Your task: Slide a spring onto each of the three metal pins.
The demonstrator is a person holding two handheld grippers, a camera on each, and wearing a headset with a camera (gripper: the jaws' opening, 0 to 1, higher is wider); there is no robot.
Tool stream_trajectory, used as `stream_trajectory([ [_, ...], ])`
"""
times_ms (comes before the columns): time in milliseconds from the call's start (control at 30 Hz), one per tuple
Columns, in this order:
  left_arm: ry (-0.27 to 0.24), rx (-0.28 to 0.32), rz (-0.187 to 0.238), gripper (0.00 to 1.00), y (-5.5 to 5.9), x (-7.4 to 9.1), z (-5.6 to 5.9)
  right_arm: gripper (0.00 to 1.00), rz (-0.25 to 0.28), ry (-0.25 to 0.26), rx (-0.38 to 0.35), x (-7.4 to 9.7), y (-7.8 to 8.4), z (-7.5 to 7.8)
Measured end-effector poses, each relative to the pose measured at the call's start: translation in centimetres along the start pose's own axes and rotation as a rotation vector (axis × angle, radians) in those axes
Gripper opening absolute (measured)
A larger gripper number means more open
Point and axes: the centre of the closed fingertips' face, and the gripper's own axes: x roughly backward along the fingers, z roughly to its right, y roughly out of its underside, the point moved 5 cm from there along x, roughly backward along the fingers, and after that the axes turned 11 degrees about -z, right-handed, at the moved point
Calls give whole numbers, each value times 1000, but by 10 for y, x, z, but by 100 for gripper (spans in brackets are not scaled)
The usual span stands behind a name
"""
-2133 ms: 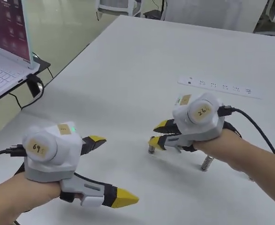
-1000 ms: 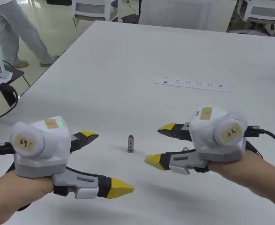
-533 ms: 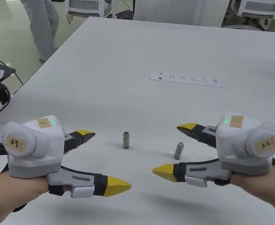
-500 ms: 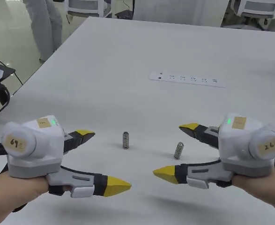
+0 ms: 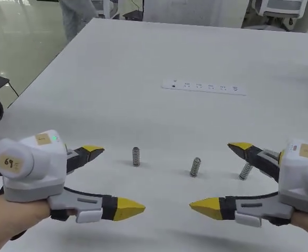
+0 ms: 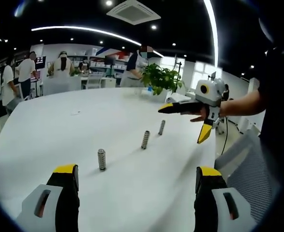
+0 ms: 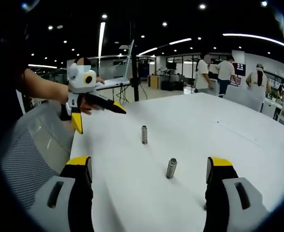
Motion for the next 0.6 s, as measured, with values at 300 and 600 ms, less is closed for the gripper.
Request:
stream_trajectory([
  [300,0,2,17,98,-2,4,2,99,23,54,-95,24,19,15],
  [600,0,9,25,98,-2,6,3,99,26,77,-142,40,40,13],
])
